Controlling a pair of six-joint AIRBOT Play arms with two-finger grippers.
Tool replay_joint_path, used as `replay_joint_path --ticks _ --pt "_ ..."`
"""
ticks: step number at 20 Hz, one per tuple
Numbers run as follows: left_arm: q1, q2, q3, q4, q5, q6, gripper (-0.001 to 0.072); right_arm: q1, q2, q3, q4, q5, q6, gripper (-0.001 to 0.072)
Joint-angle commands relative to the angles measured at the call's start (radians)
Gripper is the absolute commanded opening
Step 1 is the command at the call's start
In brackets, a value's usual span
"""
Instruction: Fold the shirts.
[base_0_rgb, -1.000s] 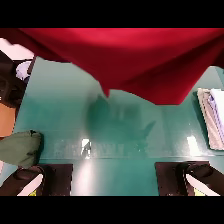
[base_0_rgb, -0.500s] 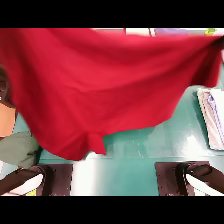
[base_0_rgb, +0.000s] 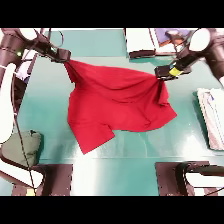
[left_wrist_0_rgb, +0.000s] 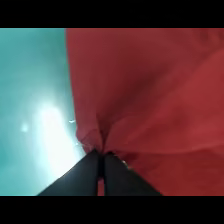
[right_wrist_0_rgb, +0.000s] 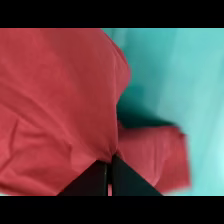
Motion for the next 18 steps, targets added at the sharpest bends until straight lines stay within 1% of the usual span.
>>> replay_joint_path --ticks 1,2,3,4,5,7,9,11,15,16,18 --pt "0.001 -0.066 -0.003 0.004 -0.028 -0.003 0.0157 -0.089 -0.139 -0.019 0.175 -0.105 -0.045 0.0019" --pt "0.001 -0.060 -0.002 0.015 -0.042 -0.007 0.0451 -0.109 -0.150 -0.019 0.205 -0.119 -0.072 0.0054" --pt "0.001 -0.055 0.000 0.034 -0.063 -0.012 0.0487 -0.128 -0.151 -0.019 0.223 -0.119 -0.082 0.0243" --pt "0.003 -0.055 0.012 0.045 -0.105 -0.012 0.0480 -0.148 -0.146 -0.016 0.224 -0.112 -0.082 0.0475" --pt "0.007 -0.051 0.021 0.045 -0.145 -0.021 0.0480 -0.168 -0.142 -0.007 0.222 -0.095 -0.082 0.0491" --pt "0.018 -0.026 0.016 0.045 -0.227 -0.046 0.0480 -0.207 -0.104 -0.009 0.195 -0.045 -0.109 0.0491" --pt "0.018 0.035 -0.052 0.050 -0.259 -0.047 0.0480 -0.243 -0.012 -0.082 0.109 -0.031 -0.132 0.0490" --pt "0.018 0.135 -0.191 0.050 -0.220 -0.067 0.0480 -0.288 0.093 -0.197 0.047 -0.023 -0.145 0.0491" --pt "0.018 0.381 -0.565 0.047 -0.105 -0.130 0.0480 -0.433 0.257 -0.458 0.050 -0.029 -0.154 0.0500" --pt "0.018 0.438 -0.657 0.046 -0.089 -0.143 0.0480 -0.472 0.276 -0.517 0.053 -0.033 -0.154 0.0597" --pt "0.018 0.524 -0.808 0.039 -0.054 -0.173 0.0480 -0.532 0.286 -0.616 0.088 -0.047 -0.154 0.0606"
